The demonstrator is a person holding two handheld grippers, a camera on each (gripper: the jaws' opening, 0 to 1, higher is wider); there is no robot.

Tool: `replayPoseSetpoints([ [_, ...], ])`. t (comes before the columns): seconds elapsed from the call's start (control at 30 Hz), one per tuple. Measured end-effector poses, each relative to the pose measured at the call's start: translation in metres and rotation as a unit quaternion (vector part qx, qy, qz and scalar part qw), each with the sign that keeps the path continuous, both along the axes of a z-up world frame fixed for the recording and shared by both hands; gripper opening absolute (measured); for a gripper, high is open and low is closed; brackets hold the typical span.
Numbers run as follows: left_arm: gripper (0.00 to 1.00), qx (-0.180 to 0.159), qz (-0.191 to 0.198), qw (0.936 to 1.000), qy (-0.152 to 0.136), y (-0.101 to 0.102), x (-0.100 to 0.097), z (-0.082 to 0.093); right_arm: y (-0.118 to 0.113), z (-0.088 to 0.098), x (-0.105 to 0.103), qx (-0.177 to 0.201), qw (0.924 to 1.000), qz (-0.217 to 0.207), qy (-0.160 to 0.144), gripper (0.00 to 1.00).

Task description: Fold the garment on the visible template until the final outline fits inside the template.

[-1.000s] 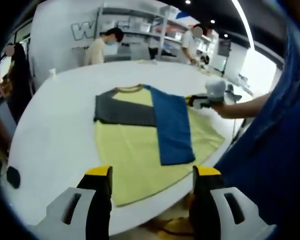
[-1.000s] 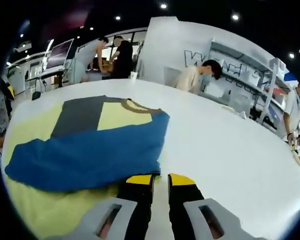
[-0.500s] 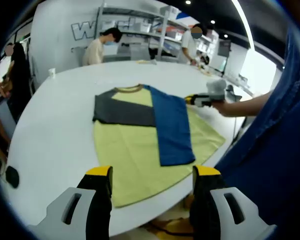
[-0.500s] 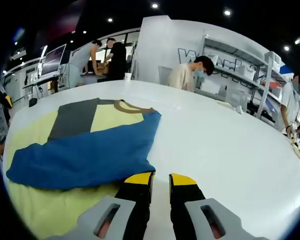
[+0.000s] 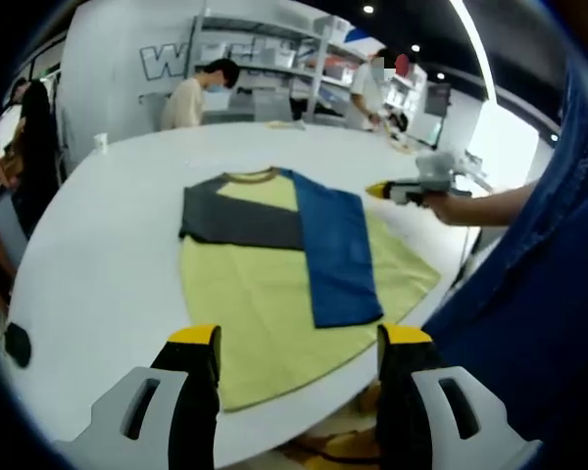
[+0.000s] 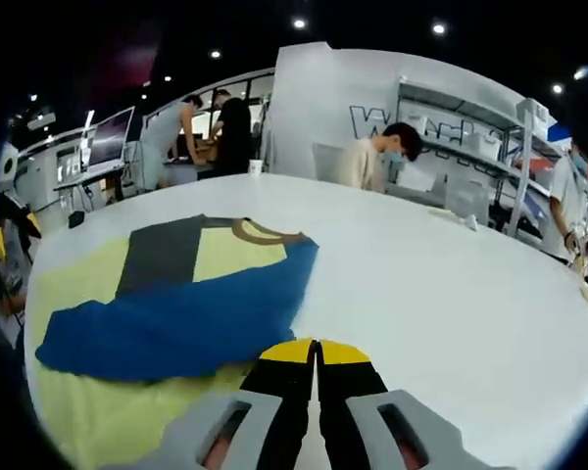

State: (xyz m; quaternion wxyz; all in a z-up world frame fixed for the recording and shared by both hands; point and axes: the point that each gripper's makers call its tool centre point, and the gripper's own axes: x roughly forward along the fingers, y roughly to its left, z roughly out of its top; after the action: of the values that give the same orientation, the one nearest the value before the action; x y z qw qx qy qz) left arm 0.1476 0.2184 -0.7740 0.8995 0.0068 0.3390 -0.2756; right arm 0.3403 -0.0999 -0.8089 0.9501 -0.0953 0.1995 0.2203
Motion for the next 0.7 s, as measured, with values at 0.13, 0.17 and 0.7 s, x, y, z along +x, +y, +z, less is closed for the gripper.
replayPoseSetpoints([
  [0.13, 0.61, -0.002, 0.002, 1.0000, -0.002, 0.001, -0.002, 0.002, 0.029, 0.000, 0.001, -0.008, 0.9990, 0.044, -0.003, 0.00],
  [0.17, 0.61, -0.002, 0.002, 1.0000, -0.002, 0.002, -0.003, 0.003, 0.031, -0.003, 0.003, -0.010, 0.9989, 0.046, 0.003, 0.00],
  [0.7, 0.61, -0.002, 0.027, 0.9996, -0.003, 0.017, -0.016, 0.002, 0.027, -0.040, 0.007, -0.041, 0.9969, 0.045, 0.050, 0.00],
])
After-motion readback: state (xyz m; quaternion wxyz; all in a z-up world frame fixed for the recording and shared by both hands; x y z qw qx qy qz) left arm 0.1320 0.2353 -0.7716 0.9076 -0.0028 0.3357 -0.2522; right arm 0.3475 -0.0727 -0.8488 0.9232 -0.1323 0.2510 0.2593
